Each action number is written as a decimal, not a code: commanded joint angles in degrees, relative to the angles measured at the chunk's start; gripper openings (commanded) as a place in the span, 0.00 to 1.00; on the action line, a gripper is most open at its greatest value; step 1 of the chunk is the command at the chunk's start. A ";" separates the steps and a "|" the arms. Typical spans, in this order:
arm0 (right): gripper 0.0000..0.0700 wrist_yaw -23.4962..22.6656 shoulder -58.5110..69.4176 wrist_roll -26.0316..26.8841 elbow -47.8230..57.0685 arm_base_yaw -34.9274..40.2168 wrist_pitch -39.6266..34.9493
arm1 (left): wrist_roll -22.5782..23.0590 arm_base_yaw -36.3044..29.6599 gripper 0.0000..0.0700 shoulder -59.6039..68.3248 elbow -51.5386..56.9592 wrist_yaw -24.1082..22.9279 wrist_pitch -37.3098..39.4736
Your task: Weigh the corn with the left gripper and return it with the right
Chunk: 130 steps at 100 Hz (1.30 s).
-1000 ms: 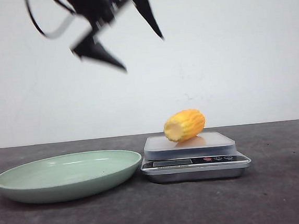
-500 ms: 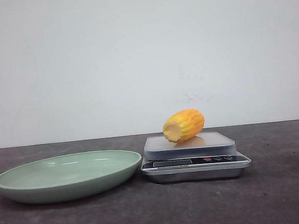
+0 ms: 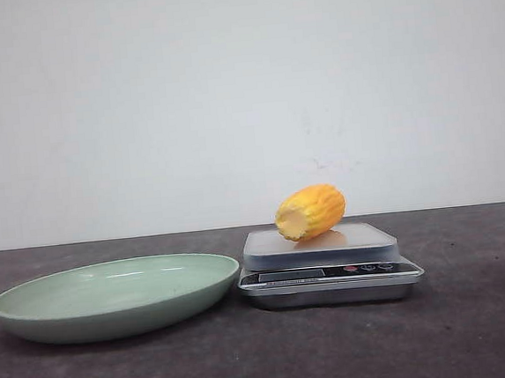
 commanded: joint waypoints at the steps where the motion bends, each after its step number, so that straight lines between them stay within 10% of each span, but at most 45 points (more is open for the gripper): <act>1: 0.74 -0.11 0.33 1.66 0.44 0.24 0.26 | 0.70 -0.24 0.01 -1.16 0.96 -1.22 0.63; 26: 0.72 -5.14 0.33 3.98 0.44 0.24 2.67 | 0.70 -0.24 0.01 -4.98 0.96 -1.20 0.52; 47: 0.64 -9.51 0.46 15.32 0.79 2.19 21.49 | 0.68 -0.24 0.01 -4.92 0.94 -1.01 0.59; 61: 0.58 -5.88 4.70 18.25 4.11 5.92 28.33 | 0.72 -0.28 0.01 -4.92 0.94 -1.01 0.61; 105: 0.59 12.00 34.80 16.83 24.92 22.62 18.93 | 0.70 -0.28 0.01 -4.92 0.85 -0.98 3.45; 130: 0.59 13.70 49.64 24.13 26.10 24.13 16.90 | 0.70 -0.28 0.01 -4.92 0.85 -1.01 0.74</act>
